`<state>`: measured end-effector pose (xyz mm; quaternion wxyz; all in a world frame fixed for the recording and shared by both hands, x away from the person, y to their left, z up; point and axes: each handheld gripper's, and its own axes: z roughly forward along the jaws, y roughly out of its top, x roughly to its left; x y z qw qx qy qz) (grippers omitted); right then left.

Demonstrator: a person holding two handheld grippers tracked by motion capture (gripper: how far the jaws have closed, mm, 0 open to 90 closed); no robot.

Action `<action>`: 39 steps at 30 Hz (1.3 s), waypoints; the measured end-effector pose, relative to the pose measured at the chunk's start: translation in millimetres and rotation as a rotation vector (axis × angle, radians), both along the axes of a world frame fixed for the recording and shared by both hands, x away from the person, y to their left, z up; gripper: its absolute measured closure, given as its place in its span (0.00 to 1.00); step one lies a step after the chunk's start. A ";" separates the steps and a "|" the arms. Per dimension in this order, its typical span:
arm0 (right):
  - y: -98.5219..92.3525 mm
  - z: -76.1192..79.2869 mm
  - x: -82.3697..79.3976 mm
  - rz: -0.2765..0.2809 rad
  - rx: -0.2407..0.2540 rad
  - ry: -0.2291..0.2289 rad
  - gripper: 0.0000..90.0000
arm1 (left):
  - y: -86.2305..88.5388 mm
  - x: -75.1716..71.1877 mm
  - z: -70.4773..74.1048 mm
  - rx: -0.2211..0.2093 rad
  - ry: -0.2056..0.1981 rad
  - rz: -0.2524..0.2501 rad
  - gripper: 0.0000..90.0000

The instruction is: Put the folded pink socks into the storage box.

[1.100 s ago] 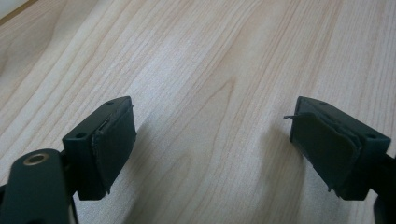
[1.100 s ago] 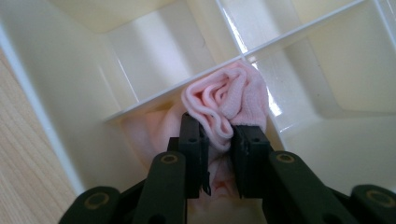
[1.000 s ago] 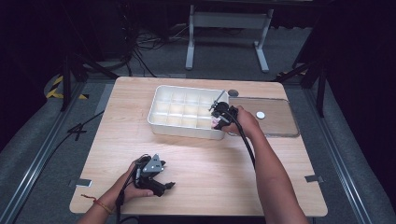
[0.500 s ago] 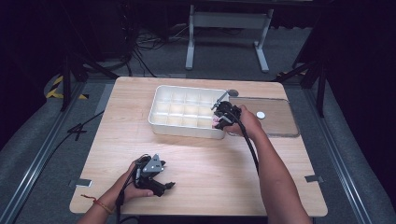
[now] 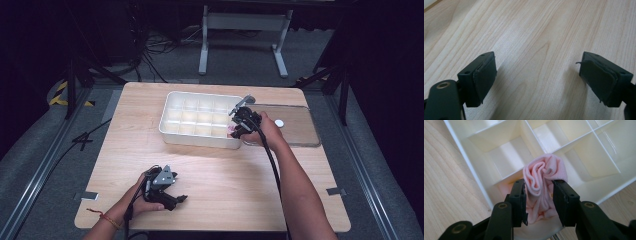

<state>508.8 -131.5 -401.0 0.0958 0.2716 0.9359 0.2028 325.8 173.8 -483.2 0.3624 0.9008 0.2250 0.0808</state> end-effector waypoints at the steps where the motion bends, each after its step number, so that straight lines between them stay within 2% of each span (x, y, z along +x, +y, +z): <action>1: -0.1 0.8 -0.8 0.000 0.002 -0.003 0.68 | 0.0 0.0 0.0 0.000 0.000 0.000 0.16; 7: -0.2 5.6 -6.0 0.015 0.018 -0.038 0.71 | 0.0 0.0 0.0 0.000 0.000 0.000 0.16; 11: 0.3 5.7 -8.0 0.023 0.024 -0.041 0.78 | 0.1 0.0 0.3 0.002 0.004 -0.002 0.16; 16: 0.5 9.9 -11.4 0.031 0.044 -0.054 0.80 | 0.2 0.1 0.4 0.003 0.004 -0.003 0.16; 20: 0.8 13.9 -14.5 0.034 0.049 -0.069 0.79 | 0.2 0.1 0.4 0.003 0.004 -0.003 0.16; 30: -3.5 24.6 -23.5 0.023 0.108 -0.099 0.72 | 0.3 0.0 0.5 0.004 0.004 -0.002 0.16; 39: -10.4 33.7 -35.3 0.022 0.127 -0.137 0.64 | 0.5 0.3 0.6 0.007 0.003 -0.006 0.16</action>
